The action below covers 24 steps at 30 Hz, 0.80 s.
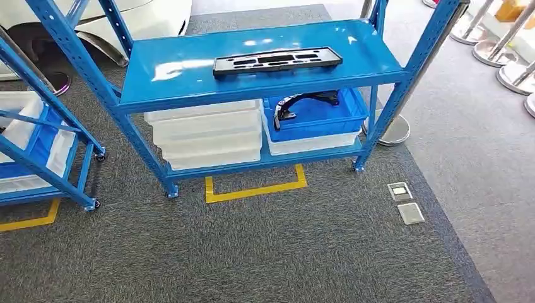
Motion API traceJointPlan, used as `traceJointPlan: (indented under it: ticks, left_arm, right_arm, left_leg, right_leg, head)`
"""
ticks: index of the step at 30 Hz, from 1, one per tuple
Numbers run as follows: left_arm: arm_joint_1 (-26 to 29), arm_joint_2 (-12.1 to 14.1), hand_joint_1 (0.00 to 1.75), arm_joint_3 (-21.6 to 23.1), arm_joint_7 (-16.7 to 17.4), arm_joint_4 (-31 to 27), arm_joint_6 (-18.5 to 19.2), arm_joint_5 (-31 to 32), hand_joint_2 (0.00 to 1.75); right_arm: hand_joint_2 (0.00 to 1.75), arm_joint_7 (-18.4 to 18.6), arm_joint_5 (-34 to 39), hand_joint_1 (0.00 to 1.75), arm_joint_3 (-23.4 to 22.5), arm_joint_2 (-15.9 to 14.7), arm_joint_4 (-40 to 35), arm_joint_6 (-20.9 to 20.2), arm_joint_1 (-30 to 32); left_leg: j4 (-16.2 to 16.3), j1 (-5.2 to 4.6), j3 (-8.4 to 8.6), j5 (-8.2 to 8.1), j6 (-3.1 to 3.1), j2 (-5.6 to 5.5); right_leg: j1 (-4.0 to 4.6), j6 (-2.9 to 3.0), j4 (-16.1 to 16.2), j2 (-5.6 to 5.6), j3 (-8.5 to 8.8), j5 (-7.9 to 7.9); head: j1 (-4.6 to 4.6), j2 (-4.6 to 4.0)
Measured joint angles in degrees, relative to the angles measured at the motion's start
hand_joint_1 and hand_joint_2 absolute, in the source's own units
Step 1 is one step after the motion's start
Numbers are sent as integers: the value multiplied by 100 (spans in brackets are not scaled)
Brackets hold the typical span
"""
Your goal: Take the parts from the cabinet and place them on the table.
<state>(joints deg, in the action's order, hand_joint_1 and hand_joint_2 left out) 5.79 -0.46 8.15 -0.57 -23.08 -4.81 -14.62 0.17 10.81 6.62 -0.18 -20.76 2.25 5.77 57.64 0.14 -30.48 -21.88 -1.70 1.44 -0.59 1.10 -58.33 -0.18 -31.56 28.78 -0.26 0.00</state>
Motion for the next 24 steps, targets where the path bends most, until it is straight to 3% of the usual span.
traceJointPlan:
  ticks: [5, 6, 7, 17, 24]
  left_arm:
    - [-112, -15, 0, 411, -33, 54, -222, -641, 175]
    - [-131, -17, 0, 476, -37, 63, -256, -743, 175]
    - [-157, -22, 0, 562, -39, 74, -304, -875, 0]
    - [-405, -39, 0, 1531, -162, 223, -724, -2222, 0]
    - [-579, -39, 0, 2237, -284, 339, -947, -3089, 0]
  right_arm:
    - [175, 0, 478, 0, 330, -11, 6, 107, -99]
    - [0, 0, 553, 0, 391, -13, 9, 129, -114]
    - [0, 0, 654, 0, 460, -18, 15, 151, -135]
    - [0, 17, 1634, 0, 1290, -157, 125, 346, -379]
    - [0, -11, 2073, 0, 1961, -503, 190, 667, -779]
  left_leg:
    - [3, 0, -1, -2, 2, 0]
    - [4, 0, -1, -2, 3, 0]
    - [4, 0, -2, -2, 3, 0]
    - [13, 0, -6, -3, 5, 0]
    - [23, 0, -18, -4, 6, 0]
  right_leg:
    - [0, 0, 0, 1, 0, 0]
    - [0, 0, 0, 1, 0, 0]
    - [0, 0, 0, 1, -1, 0]
    - [0, -2, -1, 2, 0, -1]
    - [0, -8, -1, 1, -1, -5]
  head:
    - [0, 0]
    - [-2, 0]
    - [0, 0]
    - [2, 0]
    - [2, 0]
